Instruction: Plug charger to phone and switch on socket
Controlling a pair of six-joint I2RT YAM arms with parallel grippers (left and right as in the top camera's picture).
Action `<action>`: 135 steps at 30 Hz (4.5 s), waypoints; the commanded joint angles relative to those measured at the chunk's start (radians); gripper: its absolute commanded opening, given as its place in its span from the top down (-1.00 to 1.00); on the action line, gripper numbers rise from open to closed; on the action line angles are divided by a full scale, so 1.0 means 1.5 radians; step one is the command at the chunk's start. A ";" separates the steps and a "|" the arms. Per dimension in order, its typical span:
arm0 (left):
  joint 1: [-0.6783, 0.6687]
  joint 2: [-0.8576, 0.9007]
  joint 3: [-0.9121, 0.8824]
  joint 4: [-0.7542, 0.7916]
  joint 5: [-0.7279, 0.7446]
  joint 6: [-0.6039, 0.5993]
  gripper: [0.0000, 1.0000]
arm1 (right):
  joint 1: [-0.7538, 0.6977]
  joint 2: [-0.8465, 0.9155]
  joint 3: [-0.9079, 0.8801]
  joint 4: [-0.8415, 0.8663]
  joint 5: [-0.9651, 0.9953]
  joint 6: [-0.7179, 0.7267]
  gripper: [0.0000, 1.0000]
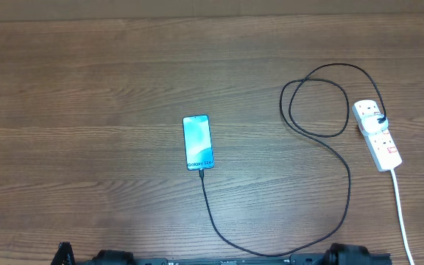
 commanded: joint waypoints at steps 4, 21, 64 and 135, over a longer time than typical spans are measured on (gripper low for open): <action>-0.001 0.000 0.000 0.003 0.006 0.001 -0.99 | 0.003 -0.007 -0.002 -0.001 0.007 0.000 -0.65; -0.001 0.000 0.000 0.003 0.006 0.001 -0.99 | -0.011 -0.007 -0.069 0.078 0.007 0.005 -1.00; -0.001 0.000 0.000 0.003 0.006 0.001 -0.99 | 0.012 -0.007 -0.892 0.501 0.083 0.217 -1.00; -0.001 0.000 0.000 0.003 0.006 0.001 -0.99 | 0.009 -0.008 -0.975 0.386 0.065 -0.090 -1.00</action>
